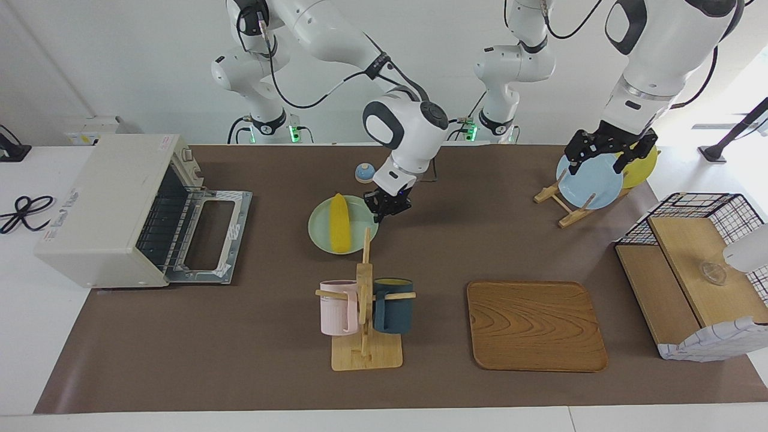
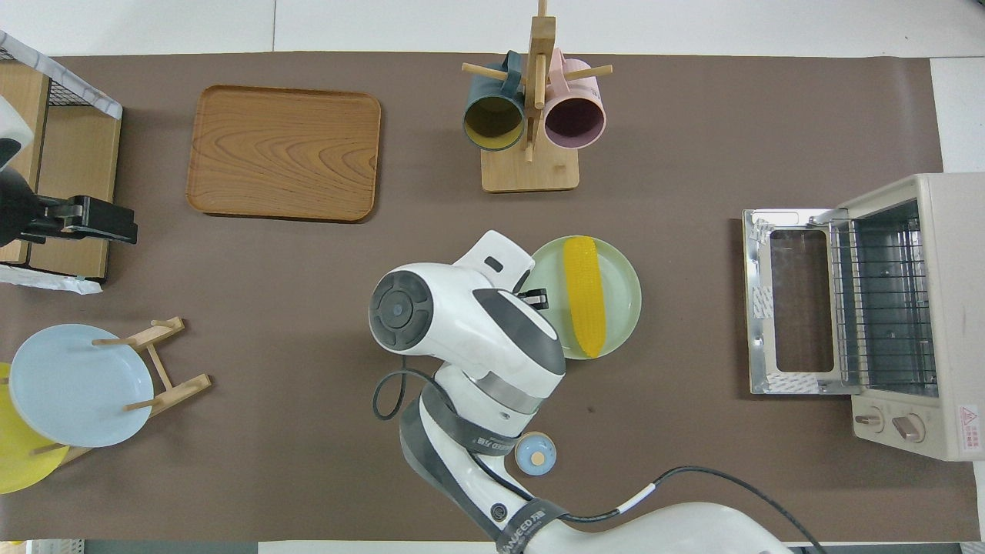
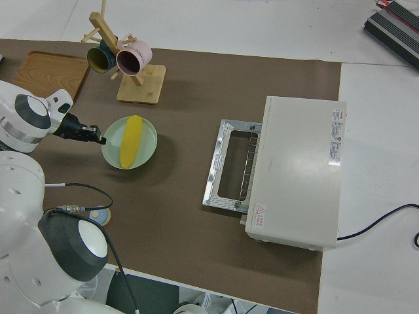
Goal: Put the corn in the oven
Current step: 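Grasp the green plate holding the corn with the right gripper and lift, then carry the plate into the open toaster oven with the right gripper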
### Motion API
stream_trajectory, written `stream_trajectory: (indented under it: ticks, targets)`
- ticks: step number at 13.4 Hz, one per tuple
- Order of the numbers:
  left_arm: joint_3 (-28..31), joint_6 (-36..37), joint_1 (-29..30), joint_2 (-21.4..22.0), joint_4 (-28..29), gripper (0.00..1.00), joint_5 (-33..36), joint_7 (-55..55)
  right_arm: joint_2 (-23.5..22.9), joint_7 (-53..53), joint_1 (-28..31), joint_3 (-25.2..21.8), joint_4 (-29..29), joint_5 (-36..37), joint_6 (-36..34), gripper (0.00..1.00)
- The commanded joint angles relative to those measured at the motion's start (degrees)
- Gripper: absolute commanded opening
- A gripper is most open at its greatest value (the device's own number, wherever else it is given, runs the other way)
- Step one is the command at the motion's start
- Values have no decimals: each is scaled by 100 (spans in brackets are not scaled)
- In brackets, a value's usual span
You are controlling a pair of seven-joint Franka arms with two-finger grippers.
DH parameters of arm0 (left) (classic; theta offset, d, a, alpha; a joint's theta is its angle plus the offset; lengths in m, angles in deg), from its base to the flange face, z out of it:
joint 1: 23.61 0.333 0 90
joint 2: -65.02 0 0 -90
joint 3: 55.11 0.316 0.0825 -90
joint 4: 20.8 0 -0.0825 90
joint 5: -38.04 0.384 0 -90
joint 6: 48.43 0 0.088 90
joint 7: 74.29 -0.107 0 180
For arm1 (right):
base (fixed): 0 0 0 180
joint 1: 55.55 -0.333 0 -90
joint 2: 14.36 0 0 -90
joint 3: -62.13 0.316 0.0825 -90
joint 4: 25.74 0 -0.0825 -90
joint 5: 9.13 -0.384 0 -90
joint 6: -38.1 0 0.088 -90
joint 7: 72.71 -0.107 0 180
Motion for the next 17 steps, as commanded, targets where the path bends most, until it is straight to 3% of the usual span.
stream_trajectory:
  ticks: [1, 7, 12, 17]
  targets:
    - [-53, 19, 102, -7, -28, 100, -86, 45, 751, 936, 596, 62, 331, -1, -355, 0]
    - [-18, 19, 146, 2, -28, 100, -429, 45, 1904, 2438, 2088, 62, 1641, -239, -392, 0]
    - [-18, 98, 138, 11, -2, 100, -412, -25, 1993, 3801, 3355, 53, 1924, -371, -330, 0]
    - [-18, 81, 111, 2, -2, 100, -306, -25, 2169, 4251, 3848, 45, 2467, -371, 20, 0]
